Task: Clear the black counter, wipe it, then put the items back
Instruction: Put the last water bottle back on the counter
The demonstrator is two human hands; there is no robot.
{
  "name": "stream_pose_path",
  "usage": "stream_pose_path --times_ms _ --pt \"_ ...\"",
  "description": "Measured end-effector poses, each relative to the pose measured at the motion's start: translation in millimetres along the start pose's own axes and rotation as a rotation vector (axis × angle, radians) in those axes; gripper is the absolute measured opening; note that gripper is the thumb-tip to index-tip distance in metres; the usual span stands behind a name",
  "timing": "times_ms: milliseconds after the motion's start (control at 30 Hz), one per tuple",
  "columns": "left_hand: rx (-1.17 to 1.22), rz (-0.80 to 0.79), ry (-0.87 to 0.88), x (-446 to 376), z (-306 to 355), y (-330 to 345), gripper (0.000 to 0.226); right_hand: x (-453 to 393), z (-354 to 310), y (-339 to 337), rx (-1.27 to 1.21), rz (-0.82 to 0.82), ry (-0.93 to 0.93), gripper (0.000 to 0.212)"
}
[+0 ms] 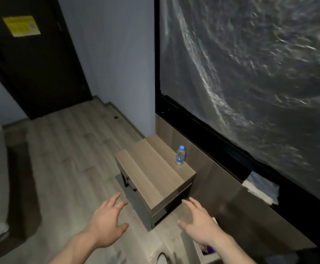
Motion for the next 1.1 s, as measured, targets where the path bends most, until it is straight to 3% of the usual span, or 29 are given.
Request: stream_pose_path --times_ms 267,500,867,1100 --pt "0.015 -0.013 -0.020 -94.6 2.0 -43.1 0.078 -117.0 -14.2 -42.8 0.038 -0.043 0.000 0.082" --pt "-0.031 -0.107 -0.027 -177.0 -34.4 -65.1 0.082 -198.3 -14.9 -64.8 0.055 -0.011 0.084 0.082" --pt "-0.166 -0.314 0.115 -359.3 -99.8 -97.6 0.091 -342.5 -19.8 -86.9 -0.094 0.099 0.389 0.074" --pt "-0.221 -0.379 0.196 -461.1 -128.6 -104.9 0.084 -437.1 3.3 -106.3 -0.100 0.180 0.578 0.082"
Point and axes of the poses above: each hand's wrist, its own x-axis away from the middle knuckle, its own y-axis out of the palm, z = x × y, the point moved 7 cm from there along -x, towards the middle knuckle, and after that the axes turned 3 degrees about -z, right-handed, at the moved point
